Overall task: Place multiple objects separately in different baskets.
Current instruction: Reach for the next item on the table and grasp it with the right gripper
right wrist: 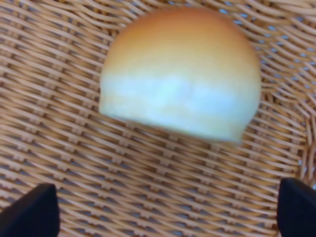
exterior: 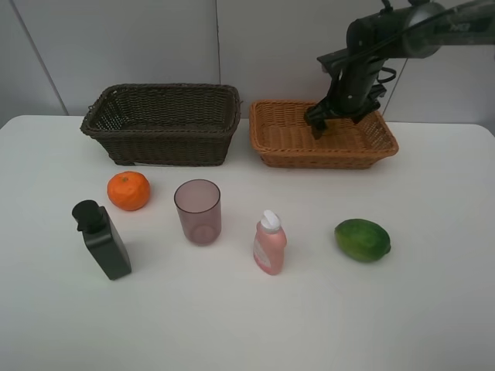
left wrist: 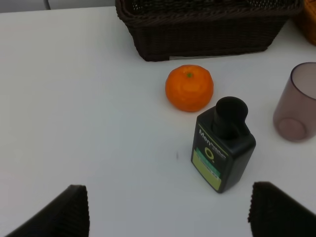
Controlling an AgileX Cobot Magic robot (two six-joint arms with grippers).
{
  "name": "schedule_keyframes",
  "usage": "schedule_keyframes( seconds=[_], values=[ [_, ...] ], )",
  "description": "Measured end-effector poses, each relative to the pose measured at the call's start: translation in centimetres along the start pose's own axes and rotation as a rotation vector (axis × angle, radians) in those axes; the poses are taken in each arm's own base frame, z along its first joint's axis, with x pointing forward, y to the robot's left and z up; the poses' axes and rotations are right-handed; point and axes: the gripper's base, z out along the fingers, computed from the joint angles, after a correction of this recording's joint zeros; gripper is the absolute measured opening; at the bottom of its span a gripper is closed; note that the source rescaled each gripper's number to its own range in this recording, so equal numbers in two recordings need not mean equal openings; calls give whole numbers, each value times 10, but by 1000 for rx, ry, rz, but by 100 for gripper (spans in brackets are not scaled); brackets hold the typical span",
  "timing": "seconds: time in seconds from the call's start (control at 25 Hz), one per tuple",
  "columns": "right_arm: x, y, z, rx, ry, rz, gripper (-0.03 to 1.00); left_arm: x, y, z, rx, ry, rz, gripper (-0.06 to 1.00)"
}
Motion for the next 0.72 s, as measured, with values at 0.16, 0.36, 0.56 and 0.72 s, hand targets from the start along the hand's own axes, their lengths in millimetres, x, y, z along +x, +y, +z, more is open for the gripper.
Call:
schedule_keyframes(
  seconds=[0.16, 0.36, 0.56, 0.72],
  values=[
    [1, 1, -5, -21, 15, 22, 100, 0, 0, 0, 0, 0, 0, 85],
    [-2, -4, -27, -22, -1, 37, 100, 0, 0, 0, 0, 0, 0, 85],
    [-3, -10, -53, -17, -2, 16, 100, 0, 0, 0, 0, 0, 0, 85],
    [-2, -15, -76, -13, 0, 16, 100, 0, 0, 0, 0, 0, 0, 85]
  ],
)
